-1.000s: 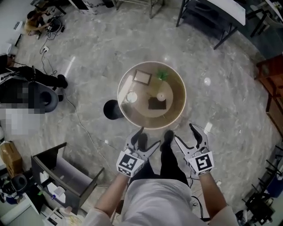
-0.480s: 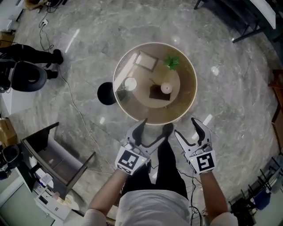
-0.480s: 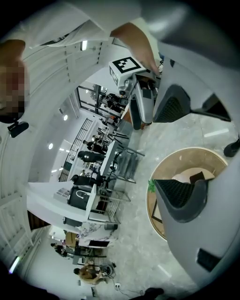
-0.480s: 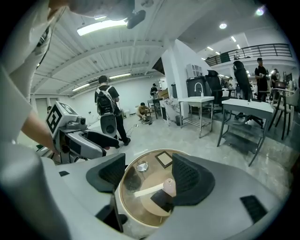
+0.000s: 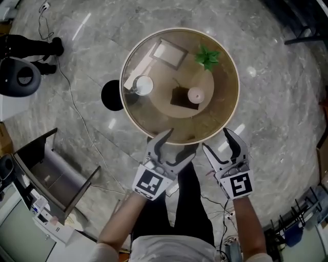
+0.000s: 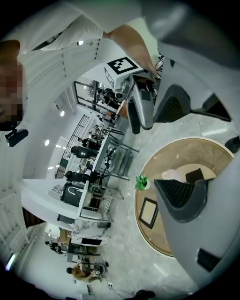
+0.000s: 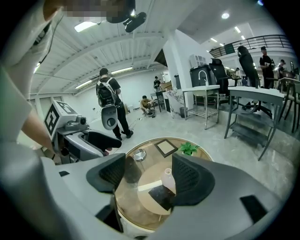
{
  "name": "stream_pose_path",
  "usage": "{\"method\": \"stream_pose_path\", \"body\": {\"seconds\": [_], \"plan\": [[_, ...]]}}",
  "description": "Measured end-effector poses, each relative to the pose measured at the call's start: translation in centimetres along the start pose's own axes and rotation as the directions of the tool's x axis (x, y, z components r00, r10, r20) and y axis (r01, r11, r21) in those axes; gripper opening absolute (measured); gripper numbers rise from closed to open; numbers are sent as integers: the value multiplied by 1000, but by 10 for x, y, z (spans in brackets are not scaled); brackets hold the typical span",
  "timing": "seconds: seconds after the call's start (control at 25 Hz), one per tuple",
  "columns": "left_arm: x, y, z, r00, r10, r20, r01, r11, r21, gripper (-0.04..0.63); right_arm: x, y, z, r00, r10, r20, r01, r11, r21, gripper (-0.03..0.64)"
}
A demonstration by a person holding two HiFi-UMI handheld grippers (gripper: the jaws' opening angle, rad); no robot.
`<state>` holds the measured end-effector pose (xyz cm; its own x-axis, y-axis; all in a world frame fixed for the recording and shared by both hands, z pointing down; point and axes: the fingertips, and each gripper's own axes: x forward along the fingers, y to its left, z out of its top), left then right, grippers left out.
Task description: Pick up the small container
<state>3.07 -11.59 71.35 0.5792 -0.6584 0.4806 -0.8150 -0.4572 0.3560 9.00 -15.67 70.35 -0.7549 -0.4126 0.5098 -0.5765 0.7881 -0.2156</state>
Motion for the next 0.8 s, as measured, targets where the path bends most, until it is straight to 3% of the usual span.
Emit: {"method": "stream_pose_path", "body": {"seconds": [0.2, 0.8], "plan": [[35, 23, -30, 1000, 9, -4, -9, 1000, 0, 379, 36, -17, -35, 1000, 23, -20, -23, 1000, 8, 321], [101, 67, -123, 999, 14, -46, -16, 999, -35, 382, 125, -48, -123, 995, 61, -80, -69, 992, -105, 321]]}}
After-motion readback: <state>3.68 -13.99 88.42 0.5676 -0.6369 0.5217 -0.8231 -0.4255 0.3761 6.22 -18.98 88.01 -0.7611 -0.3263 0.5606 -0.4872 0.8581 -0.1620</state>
